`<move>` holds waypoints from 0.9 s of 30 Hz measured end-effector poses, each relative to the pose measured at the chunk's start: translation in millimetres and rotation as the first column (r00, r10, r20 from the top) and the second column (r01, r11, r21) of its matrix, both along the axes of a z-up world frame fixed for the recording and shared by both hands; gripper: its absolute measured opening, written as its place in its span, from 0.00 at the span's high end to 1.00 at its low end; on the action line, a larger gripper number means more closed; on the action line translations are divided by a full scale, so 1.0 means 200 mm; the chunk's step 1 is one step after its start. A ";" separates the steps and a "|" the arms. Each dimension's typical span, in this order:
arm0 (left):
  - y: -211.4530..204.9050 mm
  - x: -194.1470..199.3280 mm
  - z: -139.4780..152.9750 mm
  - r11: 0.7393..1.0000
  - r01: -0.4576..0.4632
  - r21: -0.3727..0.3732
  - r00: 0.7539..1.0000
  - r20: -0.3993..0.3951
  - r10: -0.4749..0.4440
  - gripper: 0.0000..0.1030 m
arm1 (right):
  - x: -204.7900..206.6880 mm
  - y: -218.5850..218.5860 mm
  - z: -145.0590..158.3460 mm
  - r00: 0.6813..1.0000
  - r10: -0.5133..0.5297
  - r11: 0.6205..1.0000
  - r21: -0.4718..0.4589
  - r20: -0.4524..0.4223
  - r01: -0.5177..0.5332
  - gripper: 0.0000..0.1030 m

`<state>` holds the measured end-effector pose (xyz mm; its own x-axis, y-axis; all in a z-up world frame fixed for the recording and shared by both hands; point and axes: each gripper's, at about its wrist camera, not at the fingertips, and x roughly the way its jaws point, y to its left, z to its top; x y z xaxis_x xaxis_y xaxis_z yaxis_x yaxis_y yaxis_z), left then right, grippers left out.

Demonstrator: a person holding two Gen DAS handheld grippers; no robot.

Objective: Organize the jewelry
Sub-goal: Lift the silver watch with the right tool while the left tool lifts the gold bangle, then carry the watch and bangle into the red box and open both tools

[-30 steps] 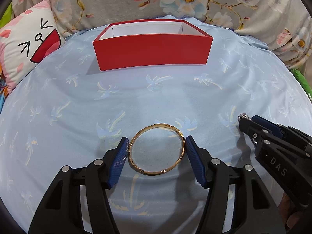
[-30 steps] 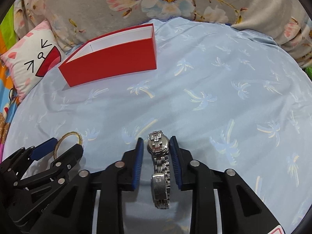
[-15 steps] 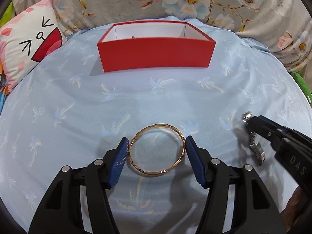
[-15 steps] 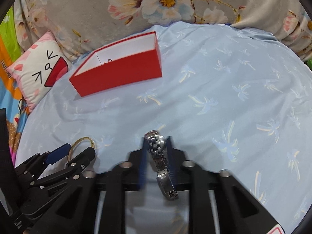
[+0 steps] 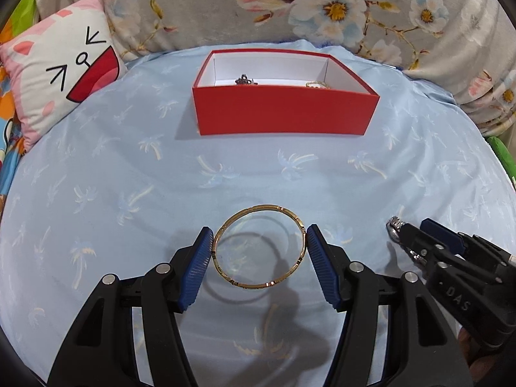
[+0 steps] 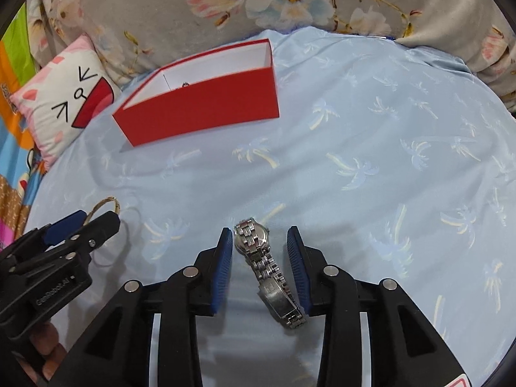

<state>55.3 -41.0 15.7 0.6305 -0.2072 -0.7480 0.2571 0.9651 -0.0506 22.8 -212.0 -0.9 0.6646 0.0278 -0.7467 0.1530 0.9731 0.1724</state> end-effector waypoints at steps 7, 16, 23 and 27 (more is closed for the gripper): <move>-0.03 -0.02 -0.03 1.000 0.018 0.004 1.000 -0.012 -0.018 0.45 | 0.05 0.06 -0.03 1.000 0.003 0.996 -0.093 -0.009 -0.003 0.76; -0.04 -0.01 -0.03 1.000 0.023 0.002 1.000 -0.017 -0.023 0.45 | 0.04 0.04 0.00 1.000 -0.008 0.999 -0.049 -0.001 0.008 0.76; -0.03 0.04 0.09 1.000 0.017 -0.006 1.000 0.026 -0.017 0.45 | 0.05 0.03 0.18 0.997 0.006 1.000 0.013 0.071 -0.007 0.76; -0.03 0.11 0.22 1.000 0.018 -0.008 0.997 0.075 -0.017 0.45 | 0.12 0.03 0.30 0.993 0.023 0.999 0.030 0.113 -0.027 0.76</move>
